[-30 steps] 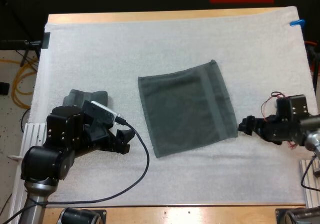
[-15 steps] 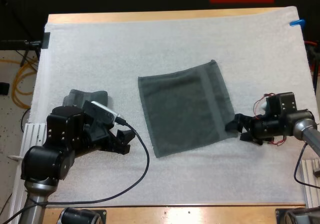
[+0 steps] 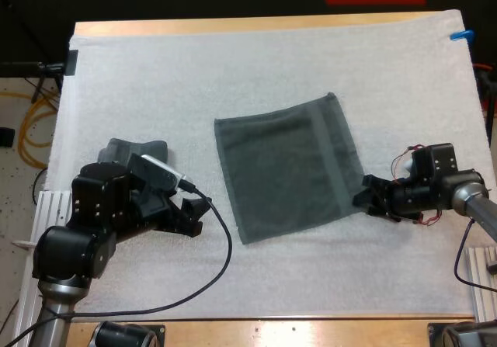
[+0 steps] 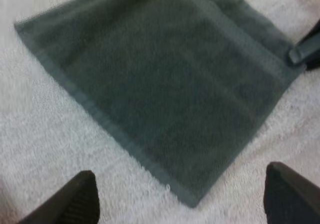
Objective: Pick towel from pile fold and stack
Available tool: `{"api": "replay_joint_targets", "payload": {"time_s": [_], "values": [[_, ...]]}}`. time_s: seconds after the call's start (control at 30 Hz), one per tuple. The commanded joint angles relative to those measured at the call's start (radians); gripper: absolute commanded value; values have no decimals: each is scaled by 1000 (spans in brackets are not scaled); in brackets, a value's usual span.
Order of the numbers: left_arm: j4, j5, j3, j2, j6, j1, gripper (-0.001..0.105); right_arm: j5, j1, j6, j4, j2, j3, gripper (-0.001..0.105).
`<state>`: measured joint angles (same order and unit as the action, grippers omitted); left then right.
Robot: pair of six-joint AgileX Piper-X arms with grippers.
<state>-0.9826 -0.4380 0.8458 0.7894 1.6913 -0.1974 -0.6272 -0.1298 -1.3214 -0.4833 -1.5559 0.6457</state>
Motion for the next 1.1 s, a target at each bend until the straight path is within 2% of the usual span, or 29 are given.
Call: {"api": "replay_joint_targets", "payload": {"time_s": [0.0, 0.03, 0.1, 0.17, 0.33, 0.43, 0.53, 0.6, 0.63, 0.7, 0.8, 1.07], "values": [[18, -7, 6, -5, 1, 0, 66, 30, 0, 2, 13, -15, -5, 30], [22, -7, 6, -5, 1, 0, 66, 38, 0, 2, 13, -15, -5, 25], [36, -7, 6, -5, 1, 0, 66, 47, 0, 2, 13, -15, -5, 6], [43, -30, 6, -5, 1, 0, 66, 47, 0, -1, 13, -15, -5, 0], [45, -167, 1, -1, 1, -6, 66, 47, -1, -23, 7, 20, -5, 0], [43, -172, -8, 17, 1, -48, 66, 47, -1, -26, -1, 68, -5, 0], [45, -170, -19, 54, 1, -132, 66, 47, -1, -26, -24, 122, -5, 0], [45, -113, -22, 106, 1, -223, 66, 52, -1, -26, -50, 154, -5, 0], [45, -85, -22, 118, 1, -240, 66, 60, -1, -26, -58, 162, -5, 0], [47, 31, -22, 185, 1, -326, 66, 100, -1, -37, -86, 186, -5, 0], [66, 158, -22, 270, 1, -423, 66, 138, -1, -52, -118, 206, -5, 0], [201, 284, -22, 483, 17, -561, 66, 153, -1, -55, -133, 209, -5, 0]]}}
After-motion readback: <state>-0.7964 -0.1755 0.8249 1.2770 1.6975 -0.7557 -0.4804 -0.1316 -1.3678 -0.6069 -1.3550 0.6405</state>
